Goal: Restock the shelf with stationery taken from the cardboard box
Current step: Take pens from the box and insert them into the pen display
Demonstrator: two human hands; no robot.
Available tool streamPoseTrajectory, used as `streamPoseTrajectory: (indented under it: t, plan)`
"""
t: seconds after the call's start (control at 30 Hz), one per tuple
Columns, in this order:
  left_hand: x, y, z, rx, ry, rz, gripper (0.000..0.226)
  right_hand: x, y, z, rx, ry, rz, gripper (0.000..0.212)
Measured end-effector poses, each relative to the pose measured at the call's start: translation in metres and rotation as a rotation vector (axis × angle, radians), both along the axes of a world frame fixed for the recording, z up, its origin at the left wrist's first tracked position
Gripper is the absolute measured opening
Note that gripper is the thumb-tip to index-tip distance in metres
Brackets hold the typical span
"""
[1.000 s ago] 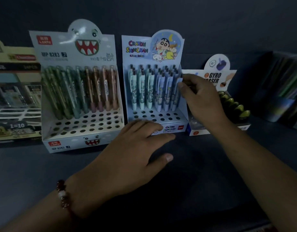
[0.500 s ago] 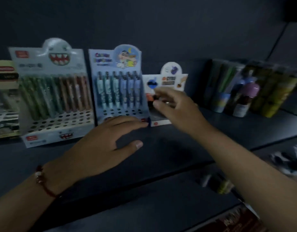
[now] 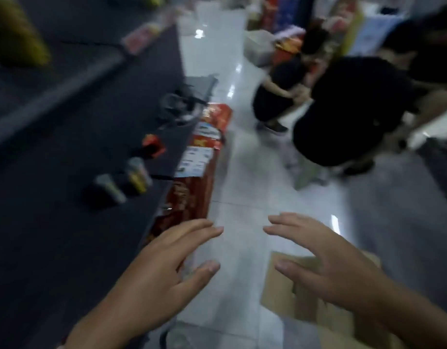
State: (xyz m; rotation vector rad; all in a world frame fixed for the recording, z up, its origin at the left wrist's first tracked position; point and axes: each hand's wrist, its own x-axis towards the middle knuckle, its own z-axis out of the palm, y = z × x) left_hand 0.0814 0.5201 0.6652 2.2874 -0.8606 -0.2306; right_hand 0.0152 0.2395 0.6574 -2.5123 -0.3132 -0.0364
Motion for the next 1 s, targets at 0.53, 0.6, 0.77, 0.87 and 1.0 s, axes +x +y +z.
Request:
streamPoseTrajectory:
  t: [0.53,0.6,0.77,0.87,1.0]
  plan:
    - [0.020,-0.421,-0.155,0.268,0.244,-0.809,0.041,-0.178,-0.228,-0.157,0.340,0.459,-1.101,0.040]
    - [0.023,-0.449,-0.169,0.299,0.238,-0.857,0.039,-0.174,-0.242,-0.166,0.368,0.487,-1.156,0.039]
    - [0.039,-0.553,-0.243,0.406,0.331,-0.909,0.040,-0.160,-0.325,-0.235,0.405,0.530,-1.287,0.037]
    - [0.033,-0.602,-0.301,0.472,0.349,-0.905,0.037,-0.165,-0.365,-0.299,0.474,0.559,-1.373,0.036]
    - [0.009,-0.654,-0.403,0.577,0.359,-0.870,0.037,-0.174,-0.415,-0.415,0.562,0.631,-1.395,0.034]
